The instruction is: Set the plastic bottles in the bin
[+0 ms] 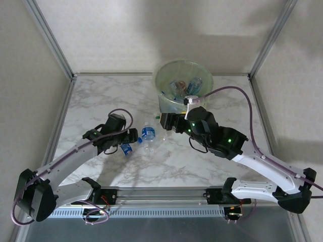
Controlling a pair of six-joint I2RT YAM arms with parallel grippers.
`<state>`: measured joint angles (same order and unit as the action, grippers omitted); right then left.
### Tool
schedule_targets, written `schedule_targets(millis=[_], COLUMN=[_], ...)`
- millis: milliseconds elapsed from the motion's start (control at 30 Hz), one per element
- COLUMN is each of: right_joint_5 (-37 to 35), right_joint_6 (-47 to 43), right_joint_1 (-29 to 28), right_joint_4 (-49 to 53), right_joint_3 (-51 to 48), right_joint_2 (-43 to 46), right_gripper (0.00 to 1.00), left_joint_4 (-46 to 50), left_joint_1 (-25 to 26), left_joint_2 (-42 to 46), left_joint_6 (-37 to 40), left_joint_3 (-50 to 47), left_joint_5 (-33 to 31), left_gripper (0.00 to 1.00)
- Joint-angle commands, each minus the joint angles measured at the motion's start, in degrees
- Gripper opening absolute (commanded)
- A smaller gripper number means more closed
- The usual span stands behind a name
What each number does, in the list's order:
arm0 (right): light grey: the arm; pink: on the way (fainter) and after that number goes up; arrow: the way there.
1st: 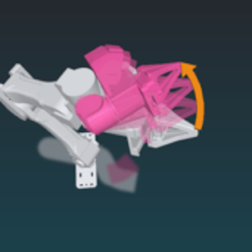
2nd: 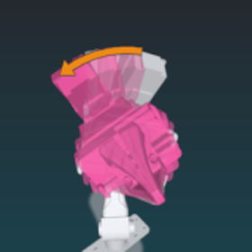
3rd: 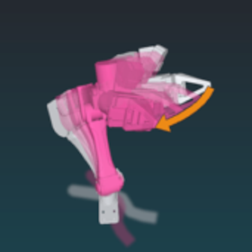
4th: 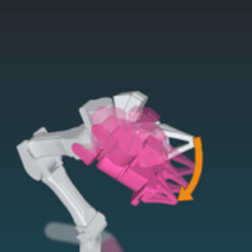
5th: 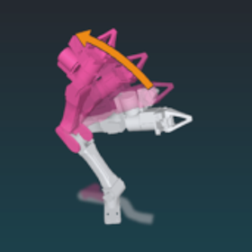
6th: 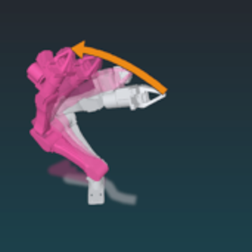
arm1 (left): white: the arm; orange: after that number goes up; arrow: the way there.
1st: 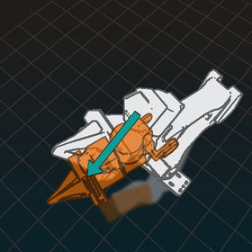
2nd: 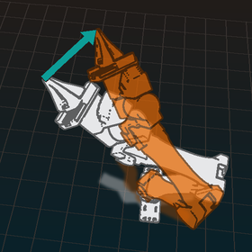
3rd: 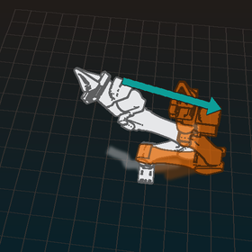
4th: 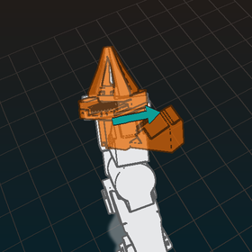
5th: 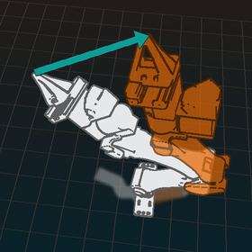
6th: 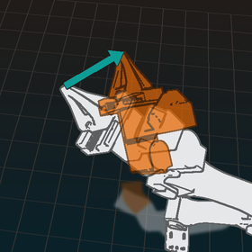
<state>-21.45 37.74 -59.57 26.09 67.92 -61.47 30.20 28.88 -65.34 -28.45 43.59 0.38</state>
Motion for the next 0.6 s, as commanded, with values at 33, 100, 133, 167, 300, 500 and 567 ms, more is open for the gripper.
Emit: schedule_targets(millis=[33,100,133,167,300,500,567], right_joint_5=[-1.6,-2.1,-1.9,-1.7,-1.9,-0.4,-0.4], right_joint_6=[3.8,3.7,3.5,3.1,0.1,-1.2,-1.0], right_joint_1=[-0.6,-0.6,-0.6,-0.6,-0.5,-0.1,-0.1], right_joint_4=[-0.8,-1.4,-1.5,-1.5,0.2,-0.5,-0.5], right_joint_3=[-2.5,-2.9,-2.8,-2.3,1.6,3.8,3.6], right_joint_2=[1.1,0.9,0.6,0.2,-3.4,-5.3,-5.0], right_gripper=[0.93,0.93,0.94,0.94,0.95,0.96,0.96], left_joint_4=[-0.2,-0.5,-0.9,-1.5,-3.4,-3.5,-2.6], left_joint_1=[1.7,1.9,1.9,1.9,2.4,4.1,5.1], left_joint_2=[-2.9,-3.6,-3.7,-3.9,-4.4,-4.7,-4.3], left_joint_6=[0.5,0.0,-0.5,-1.1,-3.5,-6.0,-7.2], left_joint_3=[-0.9,-1.1,-1.3,-1.6,-4.2,-5.2,-5.2], left_joint_5=[-1.3,-3.2,-3.4,-3.1,-4.1,-6.4,-6.7], left_gripper=[0.96,0.97,0.98,0.98,0.99,1.0,1.0])
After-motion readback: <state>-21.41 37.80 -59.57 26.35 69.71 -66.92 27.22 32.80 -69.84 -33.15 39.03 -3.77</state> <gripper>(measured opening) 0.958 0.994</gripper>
